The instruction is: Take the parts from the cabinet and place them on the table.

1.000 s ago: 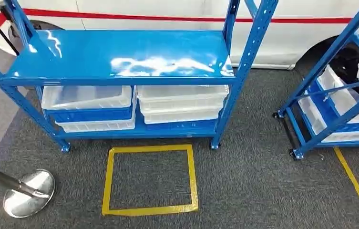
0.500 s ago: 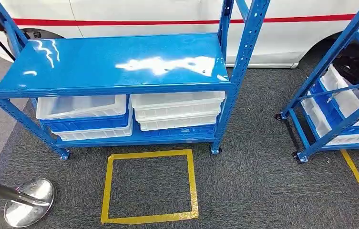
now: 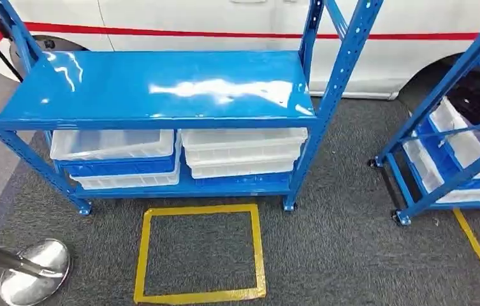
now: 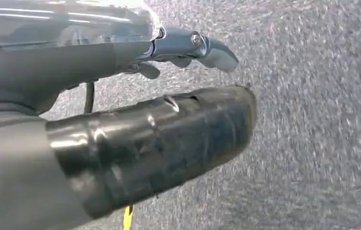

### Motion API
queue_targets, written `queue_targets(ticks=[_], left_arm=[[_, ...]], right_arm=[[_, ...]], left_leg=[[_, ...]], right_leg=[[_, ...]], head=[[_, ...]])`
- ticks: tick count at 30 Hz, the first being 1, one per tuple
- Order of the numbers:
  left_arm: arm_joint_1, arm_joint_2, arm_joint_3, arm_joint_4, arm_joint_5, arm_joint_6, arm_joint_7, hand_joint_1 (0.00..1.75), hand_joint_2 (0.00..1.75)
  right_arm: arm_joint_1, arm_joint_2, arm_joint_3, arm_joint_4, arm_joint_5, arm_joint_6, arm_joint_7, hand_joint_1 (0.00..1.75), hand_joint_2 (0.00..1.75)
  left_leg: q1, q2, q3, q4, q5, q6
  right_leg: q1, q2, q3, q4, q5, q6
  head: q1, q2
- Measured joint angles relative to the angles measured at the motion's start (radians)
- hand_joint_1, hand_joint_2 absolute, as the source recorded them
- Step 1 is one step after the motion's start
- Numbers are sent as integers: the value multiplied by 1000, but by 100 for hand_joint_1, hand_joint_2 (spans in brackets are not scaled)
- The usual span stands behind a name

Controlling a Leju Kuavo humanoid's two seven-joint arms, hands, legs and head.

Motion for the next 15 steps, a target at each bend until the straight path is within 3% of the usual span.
queue_targets(ticks=[2,3,4,7,8,9,11,13,14,15], left_arm=[[1,0,0,0,0,0,0,0,0],[1,0,0,0,0,0,0,0,0],[0,0,0,0,0,0,0,0,0],[1,-2,0,0,0,0,0,0,0],[0,-3,0,0,0,0,0,0,0],[-1,-3,0,0,0,0,0,0,175],[-4,-3,0,0,0,2,0,0,175],[-5,-3,0,0,-1,3,-1,0,175],[-4,-3,0,0,-4,3,-3,0,175],[-4,-3,0,0,-8,2,-6,0,175]], right_arm=[[0,0,-1,0,0,0,2,0,0],[0,0,-2,0,0,0,4,0,0],[0,0,-4,0,0,-1,7,0,0],[0,0,-6,0,0,-2,15,0,0],[1,0,-6,0,0,-2,17,0,0],[-3,0,-7,0,0,-2,18,0,0],[-3,0,-8,0,2,-6,30,0,0],[-3,0,-8,0,8,-11,44,0,0],[-3,0,-8,0,12,-14,50,0,0],[-3,0,-8,0,15,-16,54,0,0]], left_leg=[[-1,1,0,1,-2,2],[-1,0,1,1,-4,1],[0,0,4,1,-6,1],[1,-4,16,6,-18,-12],[-5,-4,12,9,-23,-20],[-6,-4,13,11,-25,-27],[-6,-3,18,3,-23,-35],[-1,-4,20,9,-37,-46],[-1,-4,4,48,-66,-49],[-1,-4,-28,115,-104,-52]], right_leg=[[-4,0,-74,145,-53,8],[-6,0,-90,168,-47,11],[-9,-1,-82,144,-16,12],[-13,-2,23,-93,118,6],[-6,-2,35,-116,103,3],[-6,0,34,-123,102,-1],[-2,2,33,-124,101,-8],[-12,-2,43,-141,108,-23],[-12,-3,44,-144,108,-33],[-11,-4,43,-144,108,-35]], head=[[0,0],[0,0],[0,0],[0,0],[0,0],[-1,0],[-2,0],[-1,0],[-1,0],[-3,0]])
